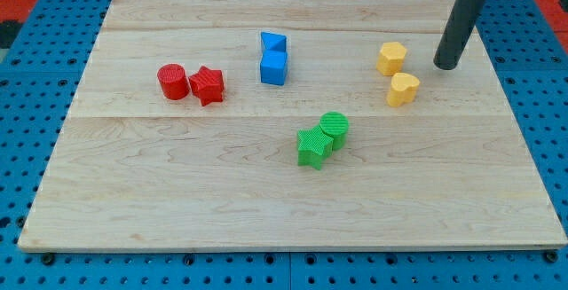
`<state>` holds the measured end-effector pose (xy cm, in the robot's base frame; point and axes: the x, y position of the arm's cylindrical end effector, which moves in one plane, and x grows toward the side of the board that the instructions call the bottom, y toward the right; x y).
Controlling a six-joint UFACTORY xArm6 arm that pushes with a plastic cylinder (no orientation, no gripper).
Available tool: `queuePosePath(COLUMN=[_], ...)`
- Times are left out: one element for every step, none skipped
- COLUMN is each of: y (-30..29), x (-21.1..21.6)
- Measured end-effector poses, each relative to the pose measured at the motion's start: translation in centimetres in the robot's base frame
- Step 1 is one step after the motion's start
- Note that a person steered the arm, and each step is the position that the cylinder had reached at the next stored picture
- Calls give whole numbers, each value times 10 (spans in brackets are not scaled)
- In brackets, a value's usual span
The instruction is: Push the yellow heart slightly to the left
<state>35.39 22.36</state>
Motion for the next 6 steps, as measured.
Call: queuePosePath(y=[-6,0,6,-25,-29,-61], x=[0,21,51,61,60,73])
